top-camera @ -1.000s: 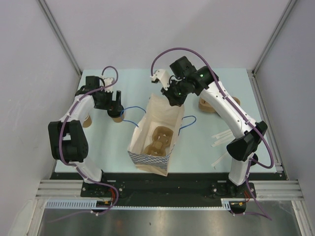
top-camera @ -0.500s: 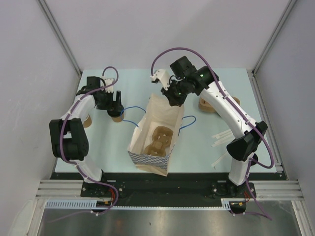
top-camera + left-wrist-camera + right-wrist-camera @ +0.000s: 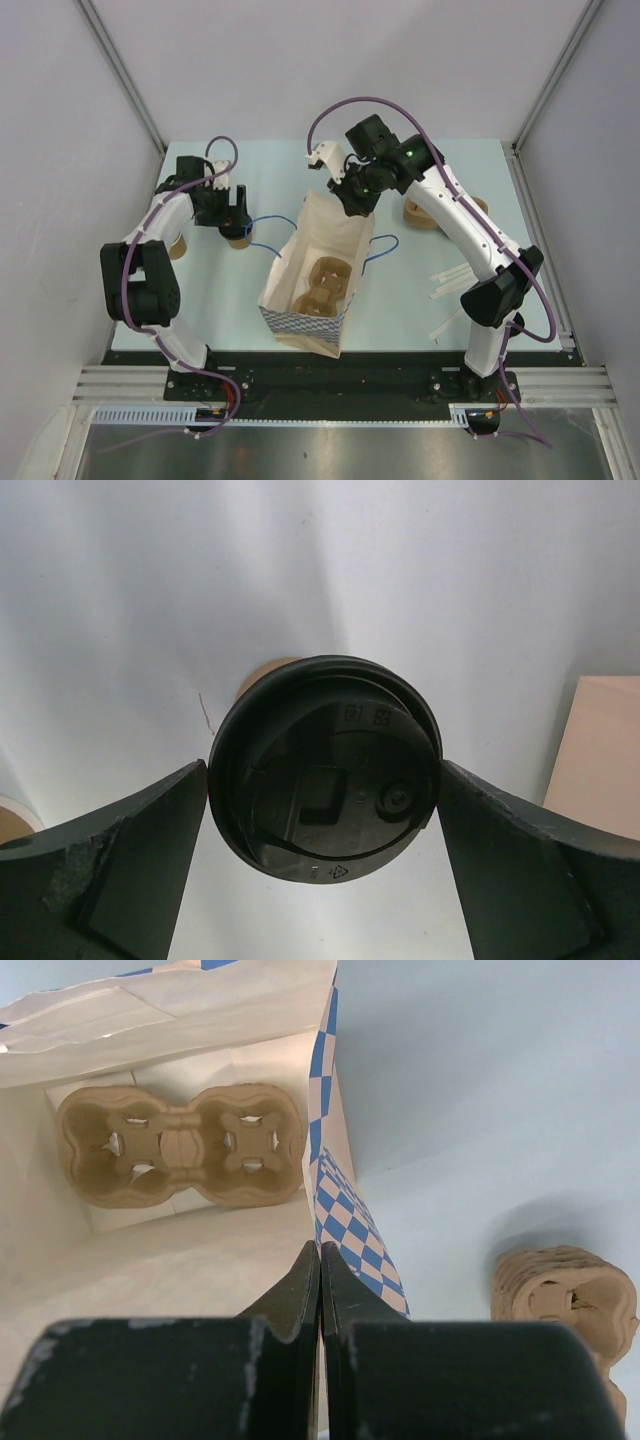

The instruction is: Pack the takeout coffee

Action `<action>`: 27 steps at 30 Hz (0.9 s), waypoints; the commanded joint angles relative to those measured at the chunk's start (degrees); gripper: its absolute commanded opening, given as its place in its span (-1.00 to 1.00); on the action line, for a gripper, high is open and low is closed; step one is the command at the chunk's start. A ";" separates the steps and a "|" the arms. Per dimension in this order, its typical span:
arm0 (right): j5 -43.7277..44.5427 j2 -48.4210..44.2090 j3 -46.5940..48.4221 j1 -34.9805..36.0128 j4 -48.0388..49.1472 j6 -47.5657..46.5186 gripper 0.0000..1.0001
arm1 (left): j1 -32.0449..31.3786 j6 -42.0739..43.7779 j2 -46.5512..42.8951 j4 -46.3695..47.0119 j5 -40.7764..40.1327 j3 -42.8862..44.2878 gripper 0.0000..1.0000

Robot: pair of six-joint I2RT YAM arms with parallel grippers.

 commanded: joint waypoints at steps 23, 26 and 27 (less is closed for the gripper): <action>-0.74 -2.59 -0.24 -0.11 0.40 -0.13 -1.00 | 0.22 -7.08 -4.44 -2.55 -4.31 0.40 0.96; -0.74 -2.59 -0.15 -0.20 0.32 -0.13 -1.00 | 0.13 -7.34 -4.00 -2.55 -4.14 0.40 0.93; -0.74 -2.59 -0.15 -0.11 0.32 -0.13 -1.00 | 0.13 -7.43 -3.91 -2.63 -3.96 0.40 0.92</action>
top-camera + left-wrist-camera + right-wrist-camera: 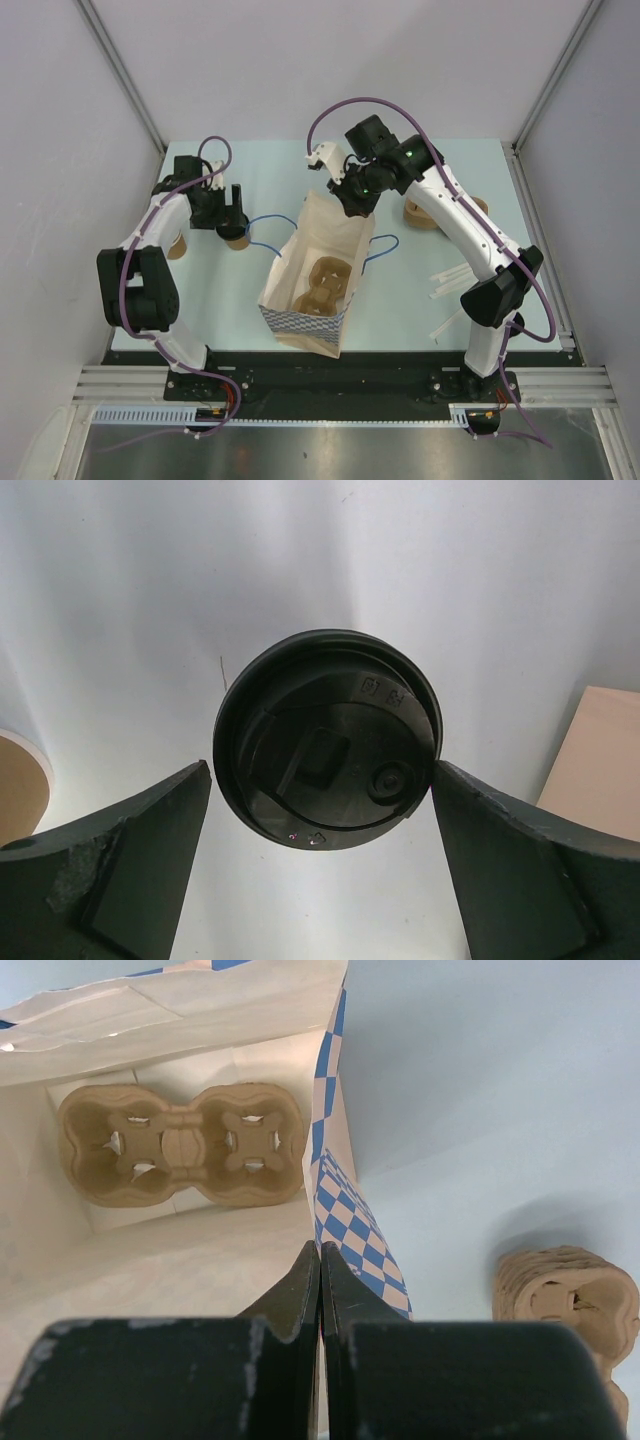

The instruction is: Pack the takeout coffee

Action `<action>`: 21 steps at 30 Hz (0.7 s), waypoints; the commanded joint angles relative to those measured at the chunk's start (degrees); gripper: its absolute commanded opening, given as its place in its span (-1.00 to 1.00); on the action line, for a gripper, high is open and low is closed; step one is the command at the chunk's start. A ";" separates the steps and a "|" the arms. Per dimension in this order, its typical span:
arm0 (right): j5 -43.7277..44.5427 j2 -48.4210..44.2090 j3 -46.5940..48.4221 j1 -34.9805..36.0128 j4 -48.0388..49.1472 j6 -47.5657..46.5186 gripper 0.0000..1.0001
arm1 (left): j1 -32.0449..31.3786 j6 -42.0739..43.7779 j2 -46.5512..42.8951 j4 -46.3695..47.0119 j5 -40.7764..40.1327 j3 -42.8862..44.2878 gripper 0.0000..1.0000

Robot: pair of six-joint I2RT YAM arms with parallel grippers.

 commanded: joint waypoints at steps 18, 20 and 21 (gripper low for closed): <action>-0.44 -2.59 0.00 -0.29 0.29 -0.06 -1.00 | 0.22 -0.88 -1.59 0.34 0.58 -0.02 0.28; -0.35 -2.59 -0.09 -0.29 0.29 0.02 -1.00 | 0.13 -0.17 -2.29 -0.10 0.41 0.51 0.11; -0.44 -2.68 -0.18 -0.20 0.29 0.02 -1.00 | 0.13 0.53 -2.38 -0.80 0.58 0.77 0.03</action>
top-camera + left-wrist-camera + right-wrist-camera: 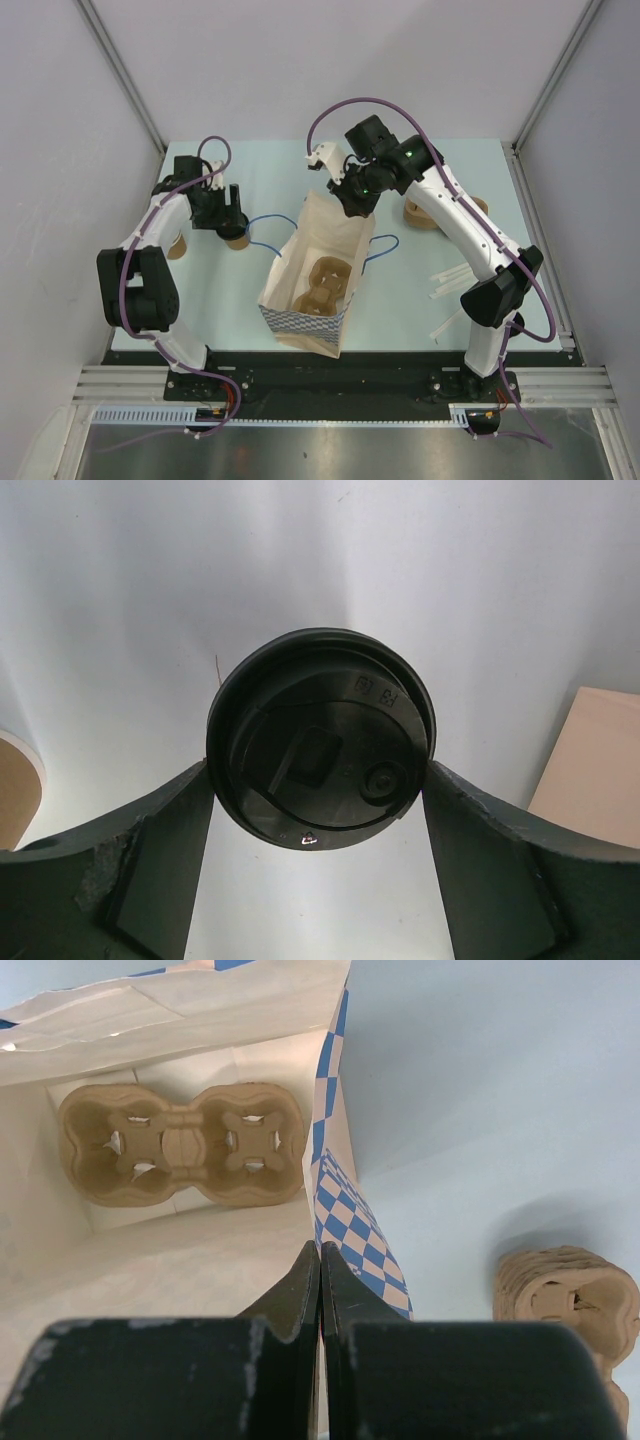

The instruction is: Pack the takeout coffee

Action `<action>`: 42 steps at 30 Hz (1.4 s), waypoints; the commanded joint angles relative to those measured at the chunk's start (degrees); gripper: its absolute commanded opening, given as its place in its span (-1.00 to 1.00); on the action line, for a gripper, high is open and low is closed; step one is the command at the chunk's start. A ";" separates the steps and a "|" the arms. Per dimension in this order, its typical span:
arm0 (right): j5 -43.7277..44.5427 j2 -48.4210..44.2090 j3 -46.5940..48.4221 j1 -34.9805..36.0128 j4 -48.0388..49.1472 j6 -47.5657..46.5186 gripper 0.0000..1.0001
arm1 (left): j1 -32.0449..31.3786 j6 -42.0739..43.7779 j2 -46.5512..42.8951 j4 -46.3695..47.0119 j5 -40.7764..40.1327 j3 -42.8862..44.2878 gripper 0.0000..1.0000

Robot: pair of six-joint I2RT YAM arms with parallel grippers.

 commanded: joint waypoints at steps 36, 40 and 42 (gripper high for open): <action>-1.40 -3.30 -0.99 -0.47 -0.43 0.46 -1.00 | -0.30 15.49 -8.51 -3.14 9.09 -3.94 -0.41; -1.49 -3.29 -0.99 -0.55 -0.43 0.55 -1.00 | -0.74 15.49 -8.16 -1.55 8.21 -5.96 -0.33; -1.49 -3.29 -0.99 -0.47 -0.43 0.46 -1.00 | -0.92 15.23 -8.16 -0.76 7.51 -6.58 -0.26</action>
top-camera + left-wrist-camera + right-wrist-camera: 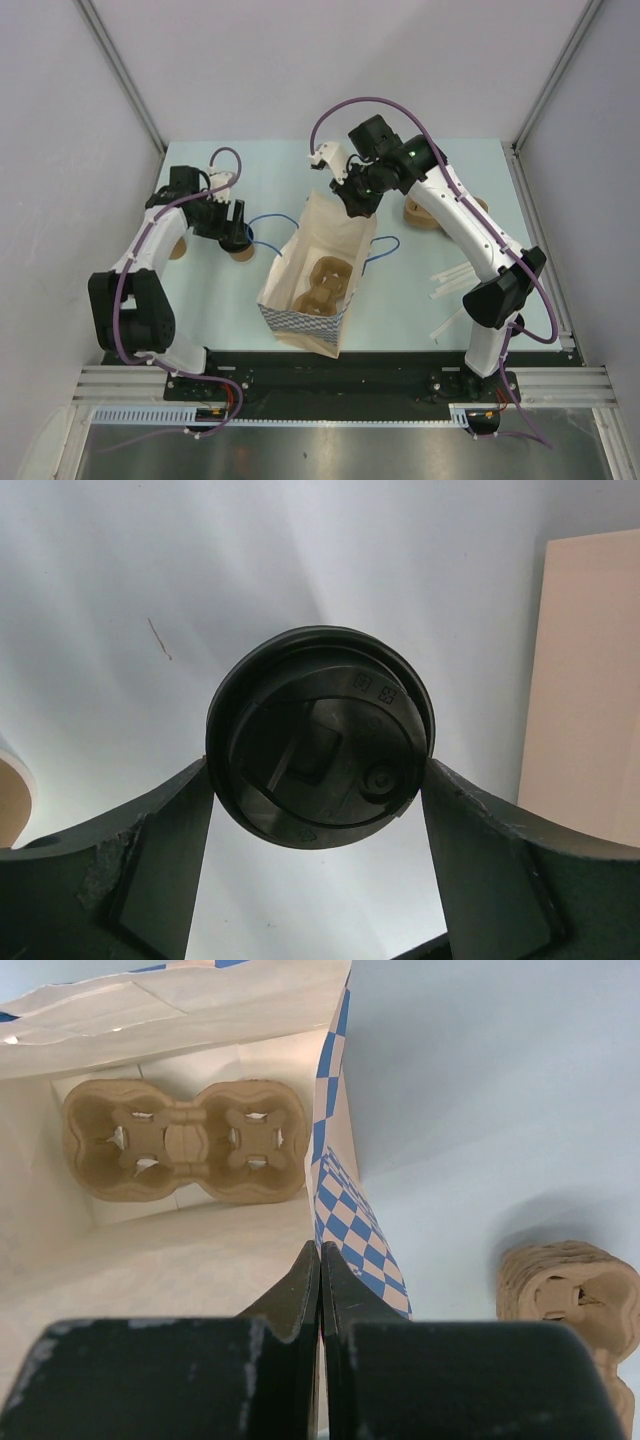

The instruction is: Pack the takeout coffee

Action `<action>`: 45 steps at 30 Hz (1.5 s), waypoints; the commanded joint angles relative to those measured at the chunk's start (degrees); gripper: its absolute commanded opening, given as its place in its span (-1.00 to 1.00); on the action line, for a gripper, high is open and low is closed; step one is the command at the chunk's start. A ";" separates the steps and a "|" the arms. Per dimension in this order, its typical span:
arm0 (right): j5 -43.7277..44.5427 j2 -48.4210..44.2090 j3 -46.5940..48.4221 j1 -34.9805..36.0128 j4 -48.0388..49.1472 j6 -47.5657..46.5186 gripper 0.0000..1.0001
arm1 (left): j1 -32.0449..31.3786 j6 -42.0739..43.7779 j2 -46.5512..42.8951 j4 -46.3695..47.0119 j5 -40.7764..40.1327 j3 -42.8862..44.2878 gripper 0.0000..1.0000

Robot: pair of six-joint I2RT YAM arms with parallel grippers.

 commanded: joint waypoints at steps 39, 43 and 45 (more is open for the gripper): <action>-0.86 -2.51 -0.56 -0.12 -0.26 0.31 -1.00 | -1.23 0.30 4.38 5.28 -4.40 -1.65 0.68; -0.95 -2.42 -0.73 -0.20 -0.34 0.31 -1.00 | -1.14 0.30 4.74 5.46 -4.58 -1.39 0.71; -1.03 -2.42 -0.82 -0.20 -0.34 0.31 -1.00 | -1.23 0.39 4.91 5.46 -4.84 -1.30 0.72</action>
